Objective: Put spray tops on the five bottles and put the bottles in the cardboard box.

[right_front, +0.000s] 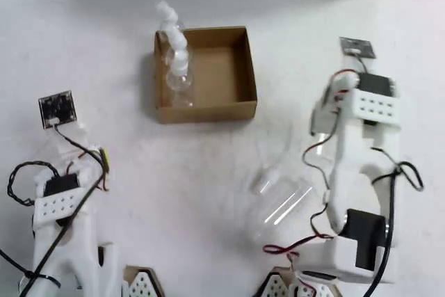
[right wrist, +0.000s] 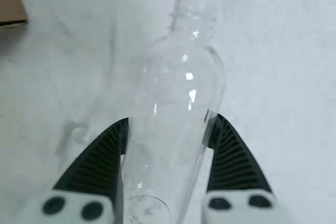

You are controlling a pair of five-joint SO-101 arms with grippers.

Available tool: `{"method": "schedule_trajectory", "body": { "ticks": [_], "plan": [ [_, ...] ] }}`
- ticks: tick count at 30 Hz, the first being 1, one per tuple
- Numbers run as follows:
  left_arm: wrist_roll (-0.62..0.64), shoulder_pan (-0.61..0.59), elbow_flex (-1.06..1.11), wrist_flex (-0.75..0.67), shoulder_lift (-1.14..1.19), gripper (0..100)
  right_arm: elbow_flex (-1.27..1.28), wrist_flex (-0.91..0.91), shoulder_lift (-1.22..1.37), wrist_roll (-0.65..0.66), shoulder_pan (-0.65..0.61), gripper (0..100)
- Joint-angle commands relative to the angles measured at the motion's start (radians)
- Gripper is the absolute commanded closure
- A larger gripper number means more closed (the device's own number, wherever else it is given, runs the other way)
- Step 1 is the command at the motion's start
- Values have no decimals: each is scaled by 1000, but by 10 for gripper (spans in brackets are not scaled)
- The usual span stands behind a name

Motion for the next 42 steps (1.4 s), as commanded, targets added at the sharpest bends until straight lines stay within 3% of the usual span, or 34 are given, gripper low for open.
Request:
{"method": "schedule_trajectory", "body": {
  "ticks": [1,6,13,22,29,34,42],
  "plan": [
    [-11,12,3,-48,7,935,-8,5,-13,176,110,981],
    [-11,12,5,-49,7,935,155,-47,-54,299,183,981],
    [-11,12,5,-49,7,934,450,-300,-203,414,297,978],
    [-11,12,6,-48,7,935,618,-476,-232,605,297,961],
    [-11,12,6,-48,7,935,615,-470,-236,632,295,769],
    [-11,12,6,-48,7,935,589,-450,-242,634,295,758],
    [-11,12,6,-46,7,933,430,-231,-242,635,300,758]
  ]
}}
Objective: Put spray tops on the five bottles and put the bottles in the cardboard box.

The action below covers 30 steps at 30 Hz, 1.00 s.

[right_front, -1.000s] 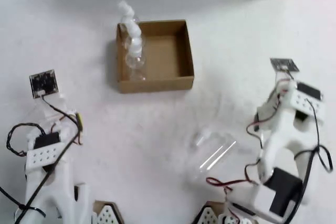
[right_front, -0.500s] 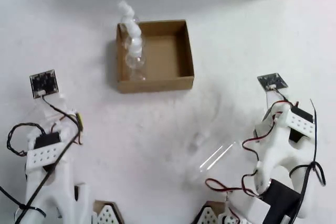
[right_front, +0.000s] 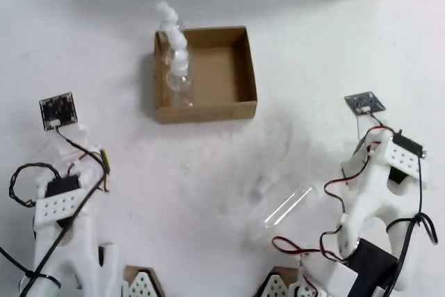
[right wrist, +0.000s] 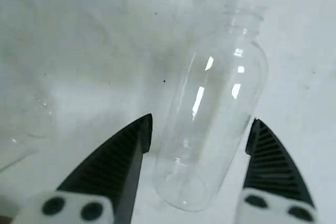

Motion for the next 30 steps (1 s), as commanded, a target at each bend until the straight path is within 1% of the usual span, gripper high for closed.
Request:
{"method": "schedule_trajectory", "body": {
  "ticks": [1,6,10,12,15,20,23,28,30],
  "plan": [
    [-11,12,-6,-28,4,933,-114,120,-42,11,4,758],
    [-12,12,-6,-28,4,932,-163,262,-48,11,-21,759],
    [-12,12,-6,-29,4,932,-153,351,-128,18,-35,769],
    [-12,12,-6,-29,4,932,-124,389,-196,64,-42,813],
    [-12,12,-6,-29,4,932,-46,438,-321,138,-88,883],
    [-12,12,-6,-28,4,932,94,496,-538,250,-202,888],
    [-12,12,-5,-28,4,932,157,512,-653,370,-286,851],
    [-12,12,-5,-28,4,932,267,513,-831,560,-421,733],
    [-12,12,3,-28,4,932,319,515,-906,640,-473,717]
  ]
}}
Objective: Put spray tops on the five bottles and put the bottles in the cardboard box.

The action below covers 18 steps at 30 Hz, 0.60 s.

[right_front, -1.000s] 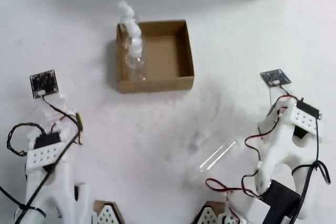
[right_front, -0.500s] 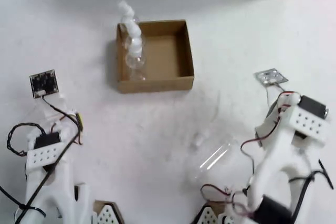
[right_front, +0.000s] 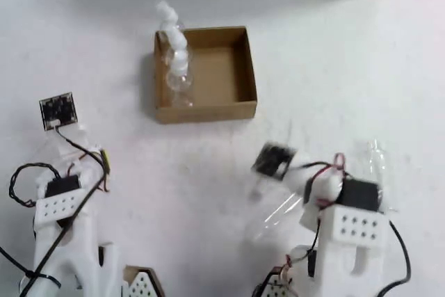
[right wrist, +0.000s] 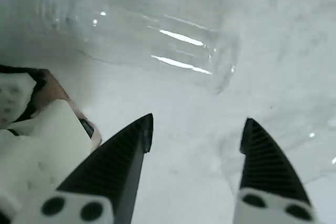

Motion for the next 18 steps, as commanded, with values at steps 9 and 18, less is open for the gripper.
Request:
{"method": "schedule_trajectory", "body": {
  "ticks": [9,18],
  "plan": [
    [-28,12,5,-29,4,932,199,30,-295,437,-257,716],
    [-48,12,5,-32,4,932,152,-47,82,434,-346,716]
  ]
}}
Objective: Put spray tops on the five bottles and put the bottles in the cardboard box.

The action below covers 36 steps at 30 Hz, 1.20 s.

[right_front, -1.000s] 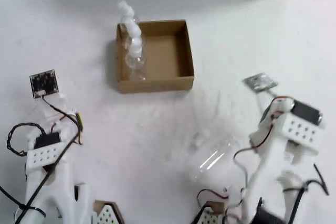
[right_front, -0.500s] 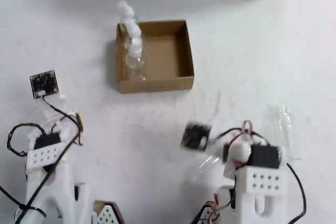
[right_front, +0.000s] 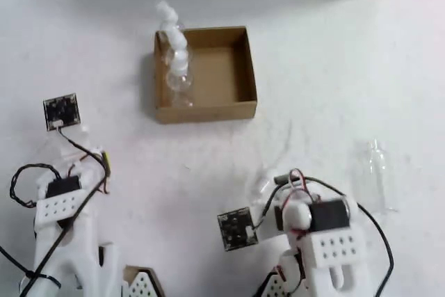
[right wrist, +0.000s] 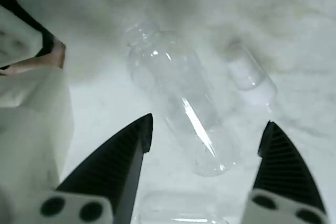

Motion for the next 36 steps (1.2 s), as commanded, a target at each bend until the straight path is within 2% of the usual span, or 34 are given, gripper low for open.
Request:
{"method": "schedule_trajectory", "body": {
  "ticks": [1,6,13,20,21,25,32,36],
  "plan": [
    [-12,12,-5,-34,4,932,-49,-53,286,17,-16,716],
    [-15,12,-5,-34,4,932,-77,-197,518,15,-12,716],
    [-17,13,-5,-35,4,932,-71,-298,558,-17,-10,734],
    [-17,13,-5,-37,4,932,-81,-387,556,-163,-10,986],
    [-17,13,-5,-37,4,932,-94,-387,556,-184,-10,983],
    [-17,13,-5,-37,4,932,-158,-387,556,-338,35,971],
    [-17,13,-5,-37,4,932,-281,-389,561,-592,206,978],
    [-17,13,-5,-37,4,932,-302,-389,558,-786,305,978]
  ]
}}
